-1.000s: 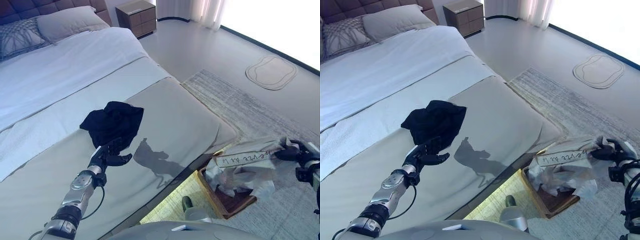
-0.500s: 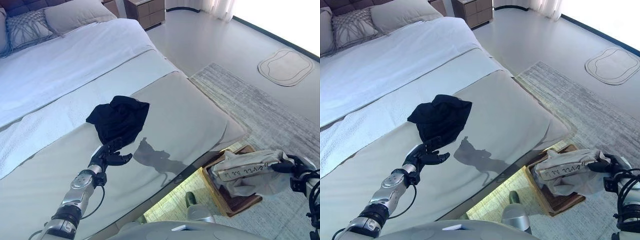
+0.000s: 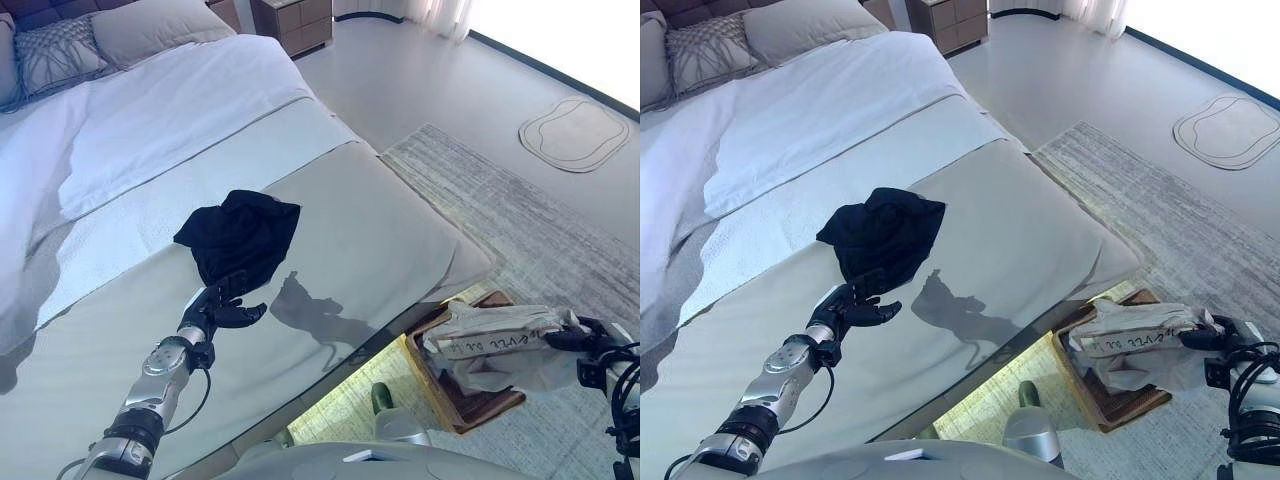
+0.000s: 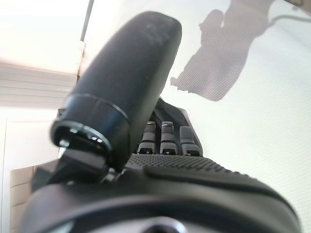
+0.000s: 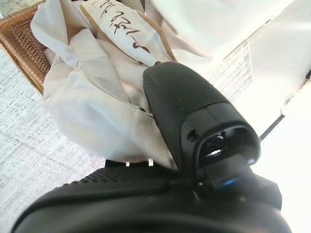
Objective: Pick up the clothes from the bed and place them into the basket
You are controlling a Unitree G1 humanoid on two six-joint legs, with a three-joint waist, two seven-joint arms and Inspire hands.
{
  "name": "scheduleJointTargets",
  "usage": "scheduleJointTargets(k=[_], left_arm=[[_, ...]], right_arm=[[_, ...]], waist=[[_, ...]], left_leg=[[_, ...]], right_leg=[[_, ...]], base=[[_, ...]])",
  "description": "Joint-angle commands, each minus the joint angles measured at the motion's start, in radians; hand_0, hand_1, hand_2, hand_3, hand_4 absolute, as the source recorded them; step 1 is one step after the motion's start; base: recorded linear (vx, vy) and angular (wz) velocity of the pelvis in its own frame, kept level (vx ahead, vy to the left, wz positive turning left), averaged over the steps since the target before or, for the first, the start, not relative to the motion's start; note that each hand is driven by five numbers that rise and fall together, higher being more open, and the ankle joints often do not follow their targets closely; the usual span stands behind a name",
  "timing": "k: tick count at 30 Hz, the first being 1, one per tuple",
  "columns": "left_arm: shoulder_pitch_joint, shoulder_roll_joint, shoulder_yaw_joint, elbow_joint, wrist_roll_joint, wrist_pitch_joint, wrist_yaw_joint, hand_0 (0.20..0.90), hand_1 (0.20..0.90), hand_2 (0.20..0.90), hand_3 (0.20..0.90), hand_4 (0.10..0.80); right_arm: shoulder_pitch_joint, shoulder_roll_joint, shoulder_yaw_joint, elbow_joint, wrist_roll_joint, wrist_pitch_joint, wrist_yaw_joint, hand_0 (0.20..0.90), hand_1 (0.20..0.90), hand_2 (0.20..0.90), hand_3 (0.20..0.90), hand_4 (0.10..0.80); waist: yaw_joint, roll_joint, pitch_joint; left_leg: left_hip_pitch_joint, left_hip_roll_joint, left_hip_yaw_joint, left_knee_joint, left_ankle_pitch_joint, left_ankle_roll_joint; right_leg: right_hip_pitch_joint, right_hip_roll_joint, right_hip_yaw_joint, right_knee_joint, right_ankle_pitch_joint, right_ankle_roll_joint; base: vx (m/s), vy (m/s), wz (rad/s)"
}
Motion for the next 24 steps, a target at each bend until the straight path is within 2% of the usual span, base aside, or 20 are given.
scheduleJointTargets(k=[1,20,24], left_arm=[[-0.071,0.052,-0.002,-0.075,0.002,-0.07,-0.014,0.9,0.9,0.9,0.9,0.8],[-0.052,0.038,0.006,-0.08,-0.001,-0.072,0.008,0.9,0.9,0.9,0.9,0.8],[-0.035,0.027,0.018,-0.081,0.0,-0.079,0.021,0.9,0.9,0.9,0.9,0.8]], right_arm=[[-0.097,-0.086,-0.044,0.027,-0.027,-0.044,-0.059,0.9,0.9,0.9,0.9,0.8],[-0.107,-0.083,-0.013,-0.03,-0.038,-0.041,-0.052,0.9,0.9,0.9,0.9,0.8],[-0.128,-0.08,0.025,-0.121,-0.069,-0.058,-0.074,0.9,0.9,0.9,0.9,0.8]], waist=[[0.025,-0.015,-0.038],[0.048,-0.023,-0.033],[0.067,-0.024,-0.032]], left_leg=[[0.031,0.009,-0.007,0.106,-0.153,0.018],[0.034,0.014,-0.025,0.096,-0.143,0.012],[0.034,0.014,-0.039,0.092,-0.137,0.009]], right_leg=[[-0.086,0.008,-0.041,0.084,-0.013,0.021],[-0.064,0.007,-0.065,0.081,-0.023,0.015],[-0.051,0.003,-0.083,0.084,-0.031,0.01]], base=[[0.0,0.0,0.0],[0.006,0.001,0.01],[0.038,0.016,0.09]])
